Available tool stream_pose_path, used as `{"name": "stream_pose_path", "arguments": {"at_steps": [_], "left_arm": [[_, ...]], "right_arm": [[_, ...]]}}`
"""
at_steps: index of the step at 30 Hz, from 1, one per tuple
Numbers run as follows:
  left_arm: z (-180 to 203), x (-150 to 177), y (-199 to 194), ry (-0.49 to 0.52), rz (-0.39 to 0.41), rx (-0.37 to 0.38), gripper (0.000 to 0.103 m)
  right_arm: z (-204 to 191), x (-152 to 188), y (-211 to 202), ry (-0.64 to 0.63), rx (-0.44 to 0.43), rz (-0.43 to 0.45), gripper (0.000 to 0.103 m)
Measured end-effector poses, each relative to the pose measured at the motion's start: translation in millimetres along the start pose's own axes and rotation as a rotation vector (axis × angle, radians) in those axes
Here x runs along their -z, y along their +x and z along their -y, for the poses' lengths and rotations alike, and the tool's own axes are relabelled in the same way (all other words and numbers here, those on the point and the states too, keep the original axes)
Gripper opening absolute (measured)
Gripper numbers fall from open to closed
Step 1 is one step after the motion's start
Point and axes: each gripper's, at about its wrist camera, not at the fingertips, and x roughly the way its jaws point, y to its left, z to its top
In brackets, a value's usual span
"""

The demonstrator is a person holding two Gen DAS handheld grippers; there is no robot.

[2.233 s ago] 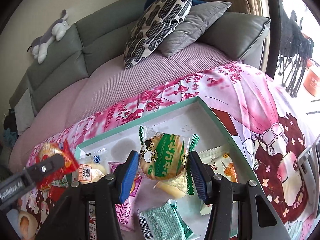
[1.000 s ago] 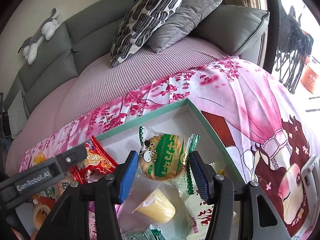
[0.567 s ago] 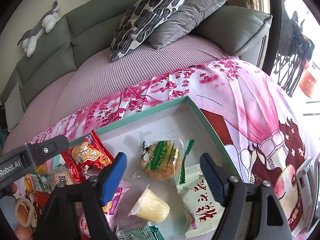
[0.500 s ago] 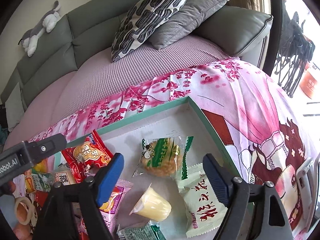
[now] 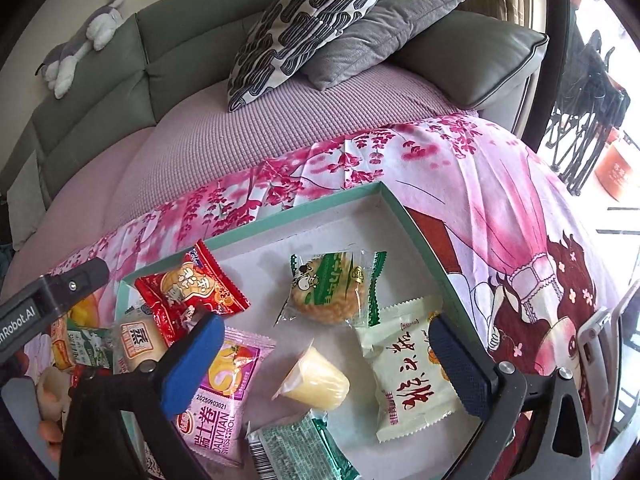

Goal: Organize snacks
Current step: 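Lower both snacks into the tray and open both tools, then move both open tools back over the snack pile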

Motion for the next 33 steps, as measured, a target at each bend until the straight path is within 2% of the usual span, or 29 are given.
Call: {"name": "stream_pose_path", "arguments": {"at_steps": [6,10,16,24,29,33], "left_arm": [[-12.9,8.5,-6.7,0.002,0.002,-0.026,0.098],[-30.3,19.8,-13.2,-0.034,-0.011,-0.034,0.098],[-53.3,41.7,-21.0,-0.067,-0.035,-0.058,0.098],[-94.1,69.3,-18.8,-0.110,-0.076,-0.130,0.098],[-120.4,75.1,-13.7,-0.162,-0.103,-0.152,0.098],[-133.0,76.0,-16.4,-0.155,-0.103,-0.178,0.098]], "right_arm": [[-5.1,2.2,-5.7,0.003,-0.009,-0.011,0.103],[-11.1,7.7,-10.8,-0.003,-0.011,-0.011,0.103],[-25.7,17.5,-22.6,-0.022,-0.062,0.018,0.103],[-60.7,26.5,-30.5,-0.103,-0.104,0.032,0.103],[-84.5,32.4,-29.7,-0.143,-0.108,0.010,0.103],[-105.5,38.1,-34.3,-0.194,-0.129,0.014,0.103]]}}
